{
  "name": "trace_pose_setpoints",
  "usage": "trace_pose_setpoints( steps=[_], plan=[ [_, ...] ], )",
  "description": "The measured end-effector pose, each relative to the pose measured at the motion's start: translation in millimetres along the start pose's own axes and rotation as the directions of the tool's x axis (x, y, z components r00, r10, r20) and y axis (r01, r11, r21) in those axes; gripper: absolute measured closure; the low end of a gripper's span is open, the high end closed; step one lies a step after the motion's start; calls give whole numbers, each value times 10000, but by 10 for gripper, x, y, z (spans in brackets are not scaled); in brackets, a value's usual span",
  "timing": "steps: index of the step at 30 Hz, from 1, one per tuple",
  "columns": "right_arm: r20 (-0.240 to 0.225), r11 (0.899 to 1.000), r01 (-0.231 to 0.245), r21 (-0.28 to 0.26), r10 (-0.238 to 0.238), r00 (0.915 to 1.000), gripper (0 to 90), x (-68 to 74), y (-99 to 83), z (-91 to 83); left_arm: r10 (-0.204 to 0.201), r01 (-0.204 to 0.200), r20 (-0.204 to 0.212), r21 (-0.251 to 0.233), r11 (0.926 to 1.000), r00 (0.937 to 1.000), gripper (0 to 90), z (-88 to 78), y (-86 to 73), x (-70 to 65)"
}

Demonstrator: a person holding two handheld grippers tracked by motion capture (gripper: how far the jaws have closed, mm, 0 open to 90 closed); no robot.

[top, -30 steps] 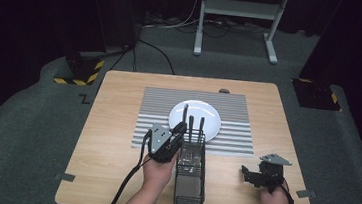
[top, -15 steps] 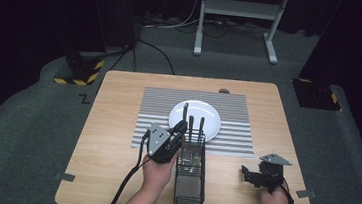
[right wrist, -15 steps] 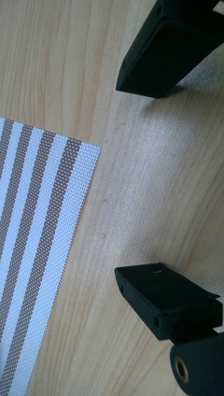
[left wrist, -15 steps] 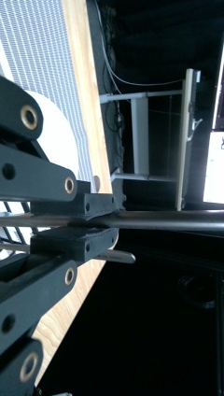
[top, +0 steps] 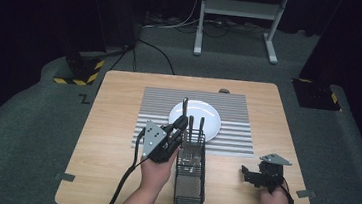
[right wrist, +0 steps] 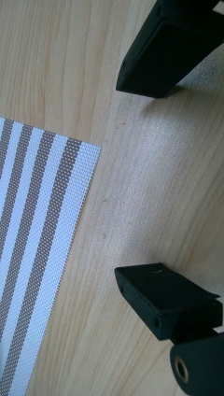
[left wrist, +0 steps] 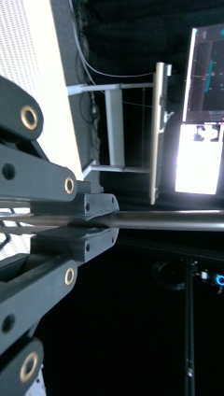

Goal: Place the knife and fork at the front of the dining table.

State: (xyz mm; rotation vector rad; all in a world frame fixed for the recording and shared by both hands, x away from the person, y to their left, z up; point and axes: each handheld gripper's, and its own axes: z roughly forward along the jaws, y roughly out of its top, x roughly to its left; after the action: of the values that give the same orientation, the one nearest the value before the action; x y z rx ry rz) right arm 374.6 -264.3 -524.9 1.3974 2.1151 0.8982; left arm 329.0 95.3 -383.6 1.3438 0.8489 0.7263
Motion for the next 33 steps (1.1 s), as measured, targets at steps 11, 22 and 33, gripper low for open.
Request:
trace_pose_setpoints(
  steps=[11,22,33],
  plan=[
    [0,10000,13,-2,-13,10000,98,-1,0,0,184,-176,92,-763,9969,9998,831,-125,277,-4],
    [3,10000,0,3,0,10000,98,1,0,0,229,-265,-333,-1120,9934,9992,832,-266,444,150],
    [6,10000,30,3,-30,10000,98,0,2,1,274,-366,-906,-1019,9941,9955,832,-361,383,356]
  ],
)
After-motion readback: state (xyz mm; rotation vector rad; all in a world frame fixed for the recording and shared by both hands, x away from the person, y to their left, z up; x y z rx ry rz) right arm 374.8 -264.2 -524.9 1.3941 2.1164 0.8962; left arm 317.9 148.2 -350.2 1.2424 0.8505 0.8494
